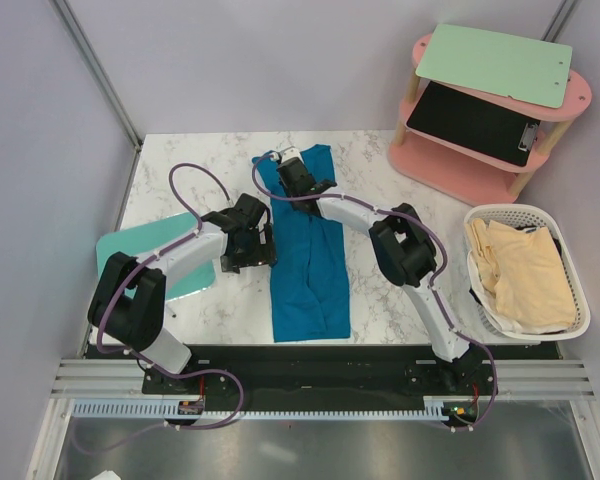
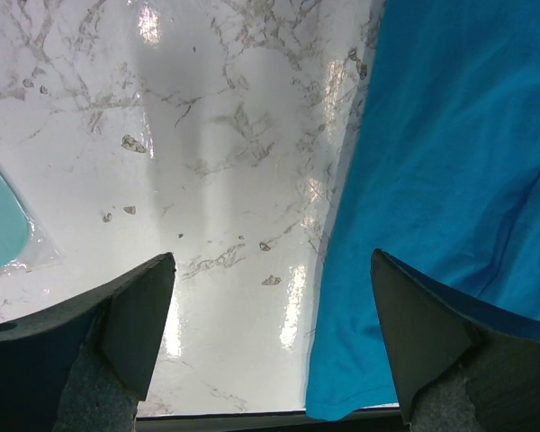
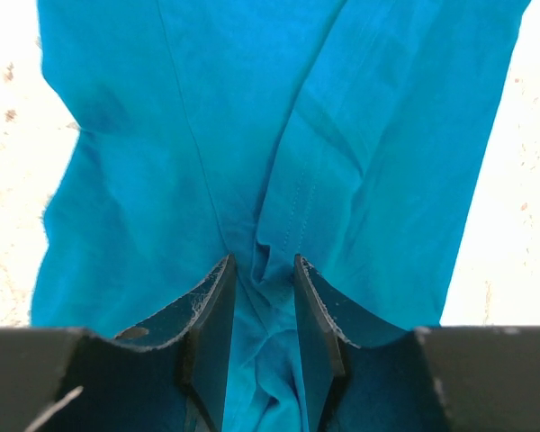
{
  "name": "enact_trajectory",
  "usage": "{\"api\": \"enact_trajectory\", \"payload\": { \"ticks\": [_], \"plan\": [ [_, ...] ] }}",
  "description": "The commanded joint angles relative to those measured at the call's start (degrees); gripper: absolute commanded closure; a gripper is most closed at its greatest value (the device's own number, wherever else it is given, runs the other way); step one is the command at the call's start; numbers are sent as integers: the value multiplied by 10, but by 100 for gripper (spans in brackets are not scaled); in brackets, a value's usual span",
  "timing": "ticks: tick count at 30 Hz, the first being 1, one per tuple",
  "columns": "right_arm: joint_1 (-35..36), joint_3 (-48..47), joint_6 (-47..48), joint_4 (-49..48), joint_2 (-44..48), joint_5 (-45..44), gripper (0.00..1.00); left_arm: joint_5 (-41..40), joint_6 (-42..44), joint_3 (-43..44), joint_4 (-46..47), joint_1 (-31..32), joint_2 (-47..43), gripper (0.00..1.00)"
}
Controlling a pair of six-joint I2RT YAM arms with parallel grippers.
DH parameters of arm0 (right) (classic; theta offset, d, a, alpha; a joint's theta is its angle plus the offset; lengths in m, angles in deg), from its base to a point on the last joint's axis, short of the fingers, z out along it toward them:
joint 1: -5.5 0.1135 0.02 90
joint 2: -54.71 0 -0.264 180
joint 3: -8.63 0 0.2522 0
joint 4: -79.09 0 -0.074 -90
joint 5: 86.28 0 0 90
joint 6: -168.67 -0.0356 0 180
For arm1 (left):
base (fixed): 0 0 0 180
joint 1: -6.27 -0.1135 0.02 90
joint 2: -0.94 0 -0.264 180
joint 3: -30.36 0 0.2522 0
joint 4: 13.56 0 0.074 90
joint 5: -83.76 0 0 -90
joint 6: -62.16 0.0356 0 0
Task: Fold and stack the t-shirts
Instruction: Grab the bottom of the folded rectangular tshirt with both arms
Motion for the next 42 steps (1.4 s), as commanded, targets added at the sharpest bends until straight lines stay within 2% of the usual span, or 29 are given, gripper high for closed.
{"api": "enact_trajectory", "payload": {
  "ticks": [1, 3, 4, 7, 18, 24, 26, 27, 30, 34, 35, 37, 38, 39, 42],
  "plan": [
    [-1, -22, -4, -1, -11, -14, 61, -1, 17, -6, 11, -3, -7, 4],
    [0, -21, -4, -3, -11, -17, 63, -2, 16, -7, 11, -3, -8, 4],
    [-1, -20, -4, -2, -10, -17, 77, -2, 17, -8, 11, -3, -11, 4],
    [-1, -16, -9, -4, -5, -28, 100, -3, 16, -11, 11, -3, -12, 5],
    [-12, 85, -44, -61, 70, -74, 100, -3, 13, -16, 12, -3, -8, 6],
    [-41, 120, -85, -69, 91, -48, 100, 3, 14, -15, 12, -3, -5, 6],
    [-43, 120, -79, -69, 89, -37, 95, 5, 15, -13, 12, -3, -4, 6],
    [-43, 120, -78, -69, 90, -33, 84, 7, 14, -13, 12, -3, -4, 6],
    [-43, 126, -76, -73, 92, -29, 71, 14, 13, -12, 14, -1, -10, 6],
    [-44, 129, -76, -82, 98, -20, 69, 21, 8, -6, 17, 8, -27, 10],
    [-43, 130, -76, -89, 102, -19, 68, 22, 7, -4, 17, 12, -33, 13],
    [-43, 135, -74, -99, 107, -16, 68, 20, 3, 5, 19, 28, -37, 40],
    [-43, 138, -73, -110, 111, -13, 69, 17, 2, 13, 19, 39, -38, 80],
    [-45, 135, -71, -115, 112, -9, 68, 17, -2, 17, 21, 44, -38, 96],
    [-49, 115, -66, -127, 109, -5, 71, 20, -12, 31, 31, 72, -27, 98]
  ]
}}
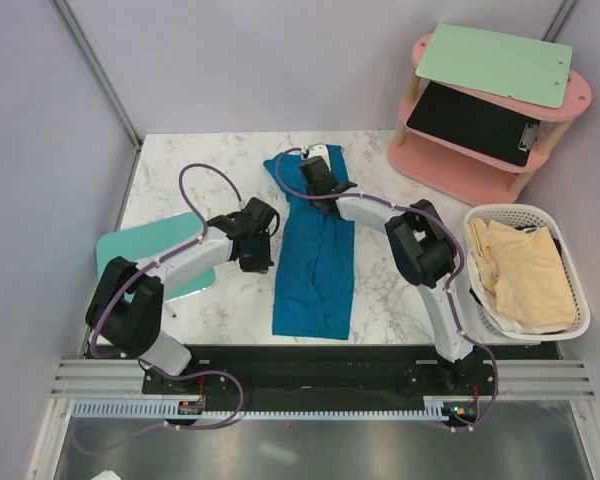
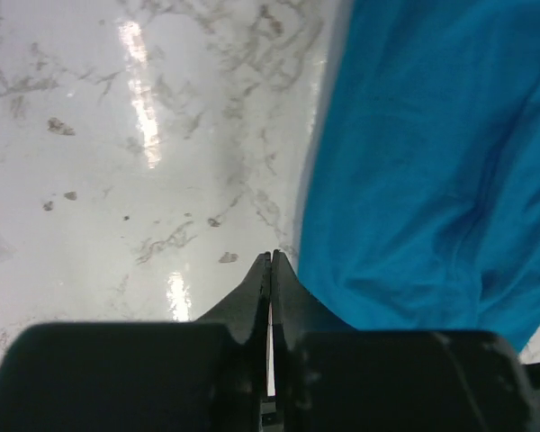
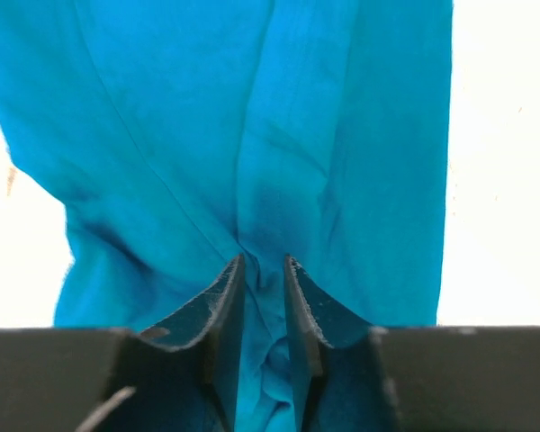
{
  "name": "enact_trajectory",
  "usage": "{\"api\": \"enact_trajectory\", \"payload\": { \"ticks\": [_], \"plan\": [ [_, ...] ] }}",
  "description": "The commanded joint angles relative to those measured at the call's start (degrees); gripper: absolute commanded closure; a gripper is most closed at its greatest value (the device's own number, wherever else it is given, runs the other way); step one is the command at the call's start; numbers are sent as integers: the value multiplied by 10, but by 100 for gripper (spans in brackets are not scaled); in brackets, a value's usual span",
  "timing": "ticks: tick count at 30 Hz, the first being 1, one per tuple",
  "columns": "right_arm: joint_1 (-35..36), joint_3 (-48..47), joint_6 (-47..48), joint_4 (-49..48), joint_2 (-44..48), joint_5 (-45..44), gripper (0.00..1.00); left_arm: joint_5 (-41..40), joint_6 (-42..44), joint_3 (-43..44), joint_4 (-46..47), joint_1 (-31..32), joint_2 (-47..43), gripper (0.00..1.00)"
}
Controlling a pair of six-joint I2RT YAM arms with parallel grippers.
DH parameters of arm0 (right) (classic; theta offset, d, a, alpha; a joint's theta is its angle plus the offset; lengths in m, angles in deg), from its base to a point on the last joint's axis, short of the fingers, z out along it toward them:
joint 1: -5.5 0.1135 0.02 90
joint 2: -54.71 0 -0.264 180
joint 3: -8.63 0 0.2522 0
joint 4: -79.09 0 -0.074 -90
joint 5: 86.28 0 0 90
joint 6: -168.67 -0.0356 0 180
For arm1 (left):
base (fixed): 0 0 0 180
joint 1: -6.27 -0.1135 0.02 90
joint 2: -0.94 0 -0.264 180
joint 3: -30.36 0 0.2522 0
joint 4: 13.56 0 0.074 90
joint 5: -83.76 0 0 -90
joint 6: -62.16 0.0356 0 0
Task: Fold and stack the t-shirts
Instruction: Grab the bottom of the folded rectangular tshirt with both arms
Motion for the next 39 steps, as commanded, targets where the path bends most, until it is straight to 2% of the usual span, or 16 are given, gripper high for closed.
{"api": "enact_trajectory", "payload": {
  "ticks": [1, 2, 5, 6, 9, 14, 23, 30, 34, 39],
  "plan": [
    [-7, -29, 3, -47, 34, 13, 73, 11, -15, 39, 37, 38, -4, 98],
    [-14, -41, 0, -44, 18, 15, 75, 14, -16, 48, 40, 53, 4, 98],
    [-32, -126, -9, 6, -46, 43, 99, 15, -26, 66, 44, 81, 50, 98],
    [-36, -178, -9, 18, -63, 54, 100, 16, -35, 69, 46, 89, 72, 98],
    [-47, -249, -6, 41, -120, 63, 100, 22, -45, 73, 59, 106, 98, 98],
    [-58, -312, 0, 49, -178, 79, 100, 28, -66, 59, 62, 110, 127, 98],
    [-72, -339, -5, 70, -215, 89, 100, 45, -103, -1, 61, 115, 90, 98],
    [-87, -340, -11, 79, -230, 100, 100, 50, -137, -76, 61, 134, 41, 98],
    [-88, -333, -4, 71, -223, 124, 100, 44, -145, -82, 68, 145, 36, 98],
    [-83, -223, -12, -10, -117, 145, 100, 33, -127, -52, 66, 152, 48, 98]
  ]
}}
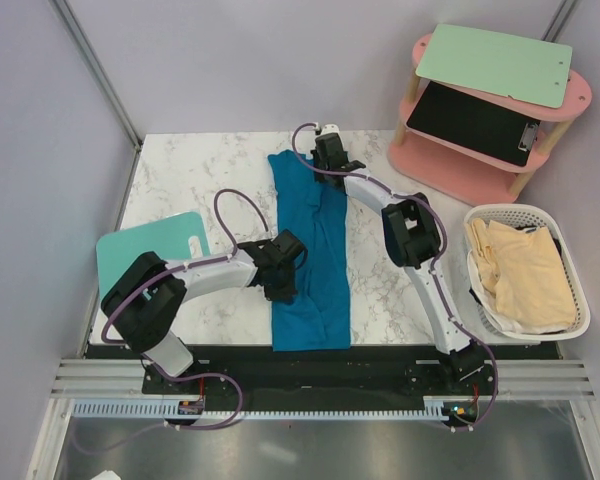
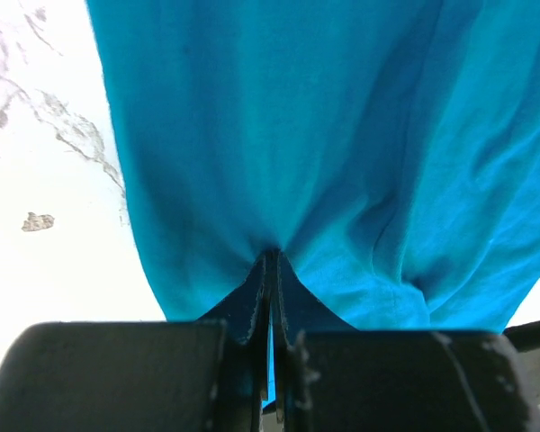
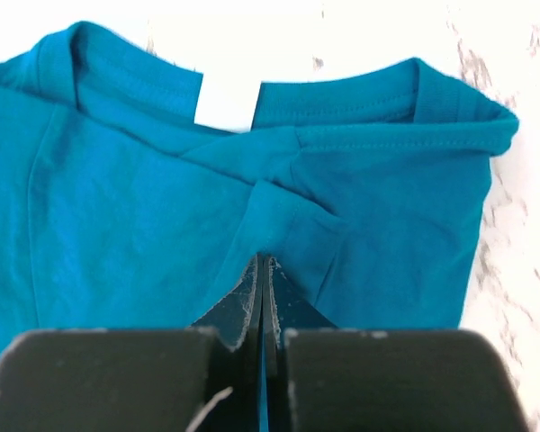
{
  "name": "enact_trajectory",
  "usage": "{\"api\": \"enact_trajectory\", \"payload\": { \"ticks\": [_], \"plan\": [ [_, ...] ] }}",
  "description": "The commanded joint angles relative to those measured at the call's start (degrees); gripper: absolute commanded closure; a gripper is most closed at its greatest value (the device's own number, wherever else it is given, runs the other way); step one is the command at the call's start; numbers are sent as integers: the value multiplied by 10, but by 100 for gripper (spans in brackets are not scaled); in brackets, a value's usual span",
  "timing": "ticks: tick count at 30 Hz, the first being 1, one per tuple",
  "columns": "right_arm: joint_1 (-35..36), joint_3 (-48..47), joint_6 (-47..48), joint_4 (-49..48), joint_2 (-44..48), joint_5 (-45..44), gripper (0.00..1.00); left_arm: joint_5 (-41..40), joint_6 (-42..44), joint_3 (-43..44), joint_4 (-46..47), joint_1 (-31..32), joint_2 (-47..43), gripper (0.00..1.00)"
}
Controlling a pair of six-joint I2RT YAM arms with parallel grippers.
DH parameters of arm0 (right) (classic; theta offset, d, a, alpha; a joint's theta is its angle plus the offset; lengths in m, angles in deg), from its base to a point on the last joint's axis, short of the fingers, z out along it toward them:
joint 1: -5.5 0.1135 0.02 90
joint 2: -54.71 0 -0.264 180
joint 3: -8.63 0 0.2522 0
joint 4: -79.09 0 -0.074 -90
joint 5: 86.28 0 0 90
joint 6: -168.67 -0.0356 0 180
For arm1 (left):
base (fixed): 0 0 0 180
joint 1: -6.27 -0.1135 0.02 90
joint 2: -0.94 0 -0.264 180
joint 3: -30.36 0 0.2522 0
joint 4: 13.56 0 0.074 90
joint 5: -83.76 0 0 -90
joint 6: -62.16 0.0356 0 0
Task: Fold and stack the t-shirts
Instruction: Grab the bottom of the folded rectangular tshirt with both arms
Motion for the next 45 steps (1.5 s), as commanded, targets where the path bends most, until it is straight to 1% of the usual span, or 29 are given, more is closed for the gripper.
{"api": "enact_trajectory", "payload": {
  "ticks": [1, 4, 8, 11, 12, 13, 17, 20, 24, 26, 32, 37, 41, 45],
  "plan": [
    [1, 94, -7, -49, 97, 26, 100, -9, -7, 19, -20, 14, 4, 98],
    [6, 120, -18, -53, 136, 48, 100, -32, 1, 36, -22, 15, -18, 98],
    [23, 114, -20, -36, 145, 66, 100, -56, 20, 68, -37, 12, -24, 98],
    [43, 92, -8, -11, 127, 58, 100, -62, 29, 91, -48, 7, -17, 98],
    [52, 82, -6, 12, 113, 55, 100, -66, 30, 97, -50, 3, -16, 98],
    [55, 61, -3, 24, 103, 55, 100, -66, 32, 100, -51, 1, -16, 98],
    [65, 45, -6, 65, 77, 44, 100, -70, 34, 102, -59, -21, -24, 98],
    [67, 50, -5, 86, 75, 24, 100, -72, 40, 100, -65, -47, -32, 98],
    [68, 50, 3, 125, 76, -35, 100, -70, 57, 103, -70, -85, -33, 98],
    [68, 53, 8, 133, 80, -53, 100, -70, 64, 106, -71, -91, -31, 98],
    [68, 78, 18, 140, 97, -95, 100, -67, 77, 147, -71, -92, 15, 98],
    [68, 93, 33, 150, 109, -134, 100, -61, 81, 163, -71, -92, 60, 98],
    [68, 84, 46, 175, 106, -212, 100, -65, 79, 159, -69, -92, 79, 98],
    [67, 99, 37, 181, 121, -258, 100, -70, 78, 150, -68, -92, 79, 98]
  ]
}}
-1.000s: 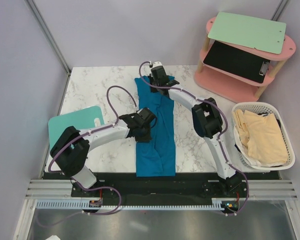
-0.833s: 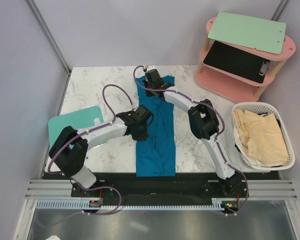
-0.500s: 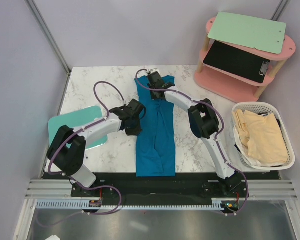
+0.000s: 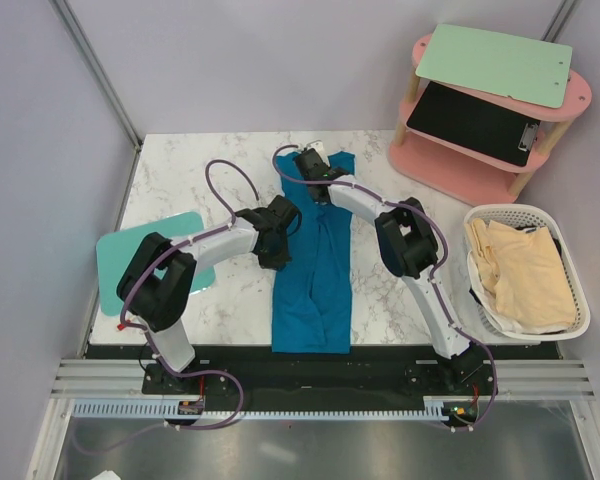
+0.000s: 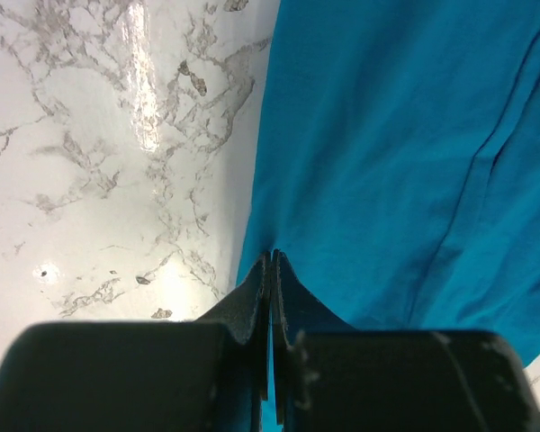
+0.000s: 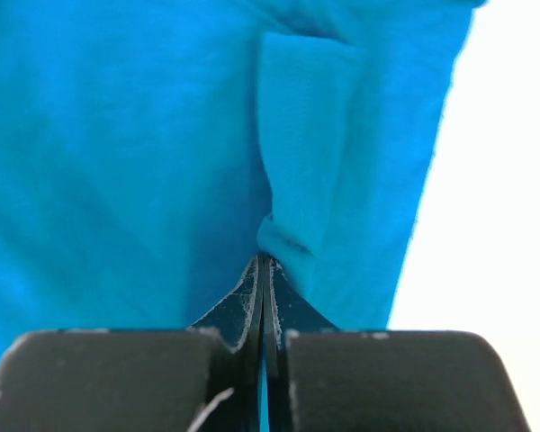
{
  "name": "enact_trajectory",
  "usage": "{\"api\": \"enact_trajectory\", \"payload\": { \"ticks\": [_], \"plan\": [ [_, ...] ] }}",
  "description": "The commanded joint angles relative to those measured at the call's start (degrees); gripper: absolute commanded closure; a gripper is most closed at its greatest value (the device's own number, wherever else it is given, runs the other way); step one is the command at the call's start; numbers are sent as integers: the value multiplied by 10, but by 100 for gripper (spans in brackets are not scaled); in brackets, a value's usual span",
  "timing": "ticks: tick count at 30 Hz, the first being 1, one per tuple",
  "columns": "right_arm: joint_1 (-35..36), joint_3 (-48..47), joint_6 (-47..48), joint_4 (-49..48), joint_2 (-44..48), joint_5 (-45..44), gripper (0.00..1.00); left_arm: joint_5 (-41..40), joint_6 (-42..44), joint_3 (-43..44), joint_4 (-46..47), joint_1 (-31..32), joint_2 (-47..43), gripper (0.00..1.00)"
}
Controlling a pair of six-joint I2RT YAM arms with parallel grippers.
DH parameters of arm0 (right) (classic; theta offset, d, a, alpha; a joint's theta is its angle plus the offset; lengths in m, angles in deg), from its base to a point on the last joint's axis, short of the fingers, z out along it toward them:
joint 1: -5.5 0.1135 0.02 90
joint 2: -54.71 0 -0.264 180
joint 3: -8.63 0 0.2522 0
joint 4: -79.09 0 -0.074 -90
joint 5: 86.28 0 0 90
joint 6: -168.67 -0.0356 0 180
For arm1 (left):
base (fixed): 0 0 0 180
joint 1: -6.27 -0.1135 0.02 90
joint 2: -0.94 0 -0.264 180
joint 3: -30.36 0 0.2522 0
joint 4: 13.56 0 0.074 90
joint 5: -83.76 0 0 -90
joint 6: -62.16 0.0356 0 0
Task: Fold and stack the t-shirts
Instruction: Grab the bottom of the folded rectangular tshirt with both arms
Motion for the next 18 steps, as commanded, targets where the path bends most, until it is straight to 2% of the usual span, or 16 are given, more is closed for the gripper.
{"api": "enact_trajectory", "payload": {
  "ticks": [1, 3, 4, 5, 7, 8, 10, 11, 12, 14, 18],
  "plan": [
    [-3, 16, 2, 28, 50, -95, 100, -11, 17, 1, 5, 2, -1, 98],
    [-3, 31, -3, 28, 60, -118, 99, -12, 16, -5, 7, 2, -4, 98],
    [-2, 37, -6, 28, 73, -123, 95, -12, 16, -7, 8, 2, -5, 98],
    [-2, 50, -10, 27, 80, -127, 81, -12, 15, -11, 8, 2, -6, 98],
    [-2, 63, -11, 24, 101, -122, 66, -14, 14, -15, 10, 2, -10, 98],
    [-2, 81, -11, 14, 110, -109, 48, -16, 14, -18, 10, 2, -12, 97],
    [-2, 101, -10, -5, 136, -65, 30, -20, 14, -21, 11, 1, -22, 94],
    [-3, 117, -10, -19, 143, -54, 15, -22, 15, -23, 9, 1, -24, 92],
    [-2, 123, -12, -25, 150, -43, 8, -22, 17, -24, 8, -1, -27, 91],
    [-3, 134, -14, -39, 165, -12, 2, -21, 18, -25, 8, -6, -32, 88],
    [-3, 134, -23, -59, 168, 31, 3, -22, 22, -29, 9, -12, -35, 86]
  ]
}}
